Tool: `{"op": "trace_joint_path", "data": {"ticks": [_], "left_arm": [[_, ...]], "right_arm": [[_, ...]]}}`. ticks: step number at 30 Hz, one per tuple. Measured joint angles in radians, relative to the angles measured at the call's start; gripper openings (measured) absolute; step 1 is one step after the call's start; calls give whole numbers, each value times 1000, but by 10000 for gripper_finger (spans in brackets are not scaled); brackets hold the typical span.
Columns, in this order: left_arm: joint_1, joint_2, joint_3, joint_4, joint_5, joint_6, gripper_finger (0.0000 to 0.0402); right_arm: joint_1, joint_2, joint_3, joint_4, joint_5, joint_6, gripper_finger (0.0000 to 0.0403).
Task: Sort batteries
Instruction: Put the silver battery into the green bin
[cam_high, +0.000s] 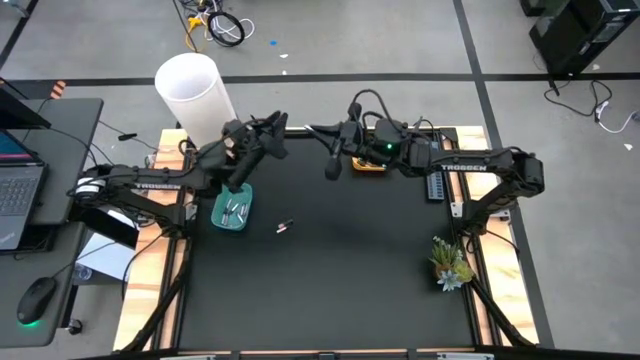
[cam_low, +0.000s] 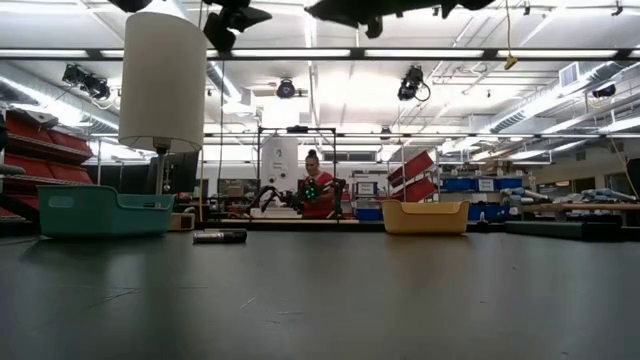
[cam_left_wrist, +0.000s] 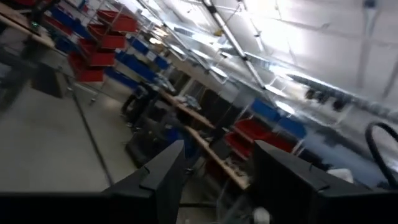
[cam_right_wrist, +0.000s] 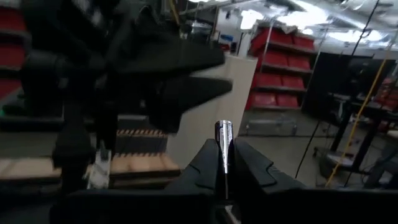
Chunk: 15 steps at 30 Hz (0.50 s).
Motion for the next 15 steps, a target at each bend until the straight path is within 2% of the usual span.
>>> {"op": "trace_joint_path", "data": {"ticks": [7, 15], "left_arm": [[47, 0, 0, 18, 159, -147, 200], [67, 9, 0, 3, 206, -256, 200]], "right_arm": [[5, 49, 57, -12, -48, -1, 29], [12, 50, 74, -3, -66, 6, 29]]}}
